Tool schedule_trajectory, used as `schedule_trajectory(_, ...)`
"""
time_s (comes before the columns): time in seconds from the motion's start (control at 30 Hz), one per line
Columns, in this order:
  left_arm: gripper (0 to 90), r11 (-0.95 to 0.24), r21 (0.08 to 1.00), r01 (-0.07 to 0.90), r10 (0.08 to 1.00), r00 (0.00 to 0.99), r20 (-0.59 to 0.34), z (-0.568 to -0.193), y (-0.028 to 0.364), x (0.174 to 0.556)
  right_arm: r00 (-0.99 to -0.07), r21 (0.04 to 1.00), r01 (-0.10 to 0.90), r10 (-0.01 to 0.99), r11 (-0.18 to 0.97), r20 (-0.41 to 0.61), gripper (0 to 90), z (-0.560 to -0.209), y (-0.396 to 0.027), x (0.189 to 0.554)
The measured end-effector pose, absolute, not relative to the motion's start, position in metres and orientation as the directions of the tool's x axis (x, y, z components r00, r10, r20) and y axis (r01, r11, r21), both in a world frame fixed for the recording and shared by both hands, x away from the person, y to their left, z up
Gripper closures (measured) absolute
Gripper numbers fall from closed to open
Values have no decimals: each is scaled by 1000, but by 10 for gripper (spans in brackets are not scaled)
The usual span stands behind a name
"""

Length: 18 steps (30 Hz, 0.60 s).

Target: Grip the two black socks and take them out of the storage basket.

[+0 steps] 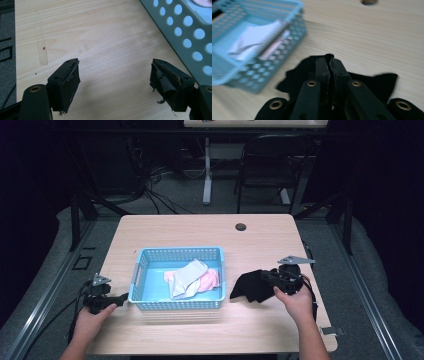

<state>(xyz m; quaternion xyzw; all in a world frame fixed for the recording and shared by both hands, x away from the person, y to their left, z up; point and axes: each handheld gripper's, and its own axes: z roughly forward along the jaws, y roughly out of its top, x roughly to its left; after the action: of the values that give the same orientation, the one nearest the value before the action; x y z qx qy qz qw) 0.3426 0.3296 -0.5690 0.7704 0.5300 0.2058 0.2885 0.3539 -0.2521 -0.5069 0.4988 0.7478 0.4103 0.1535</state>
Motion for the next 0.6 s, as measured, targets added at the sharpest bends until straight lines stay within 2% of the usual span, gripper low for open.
schedule_trajectory(0.03,237,-271,663,698,935,354,9,-569,330,342,-399,752,647,898,130,188,853,-518,-260,359)
schedule_trajectory(0.2,237,-269,661,700,936,353,8,-569,330,342,-326,740,669,922,68,211,832,-526,-271,363)
schedule_trajectory(0.37,237,-265,663,700,937,349,6,-569,330,342,-287,753,658,933,26,219,801,-529,-278,366)
schedule_trajectory(0.6,237,-268,662,700,936,352,7,-569,331,342,-278,750,661,935,18,222,783,-533,-281,365)
